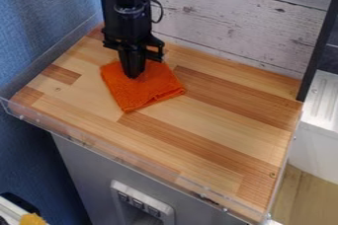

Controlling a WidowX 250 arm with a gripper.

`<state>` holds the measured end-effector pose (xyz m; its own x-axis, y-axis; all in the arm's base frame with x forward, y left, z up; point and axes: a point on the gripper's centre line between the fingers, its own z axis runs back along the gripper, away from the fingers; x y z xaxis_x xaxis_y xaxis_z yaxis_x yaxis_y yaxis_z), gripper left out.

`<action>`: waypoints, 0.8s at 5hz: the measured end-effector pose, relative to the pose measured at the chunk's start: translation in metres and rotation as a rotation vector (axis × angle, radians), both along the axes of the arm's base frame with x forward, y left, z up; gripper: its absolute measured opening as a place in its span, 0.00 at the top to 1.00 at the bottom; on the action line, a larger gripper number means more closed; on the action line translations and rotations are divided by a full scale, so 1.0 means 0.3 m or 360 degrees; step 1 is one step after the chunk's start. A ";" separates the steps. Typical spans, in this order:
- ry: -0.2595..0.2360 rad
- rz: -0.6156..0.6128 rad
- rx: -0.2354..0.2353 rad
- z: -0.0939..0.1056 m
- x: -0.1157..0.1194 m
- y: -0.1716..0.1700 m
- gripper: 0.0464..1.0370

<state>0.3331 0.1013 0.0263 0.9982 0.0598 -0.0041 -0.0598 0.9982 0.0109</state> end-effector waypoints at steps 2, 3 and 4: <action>0.0005 0.0009 -0.0016 -0.034 0.002 -0.004 0.96; 0.0044 -0.0005 -0.0032 -0.032 -0.011 -0.012 0.81; 0.0057 -0.0019 -0.0041 0.005 -0.029 -0.006 0.55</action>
<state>0.3244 0.0996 0.0279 0.9980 0.0473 -0.0409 -0.0479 0.9988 -0.0132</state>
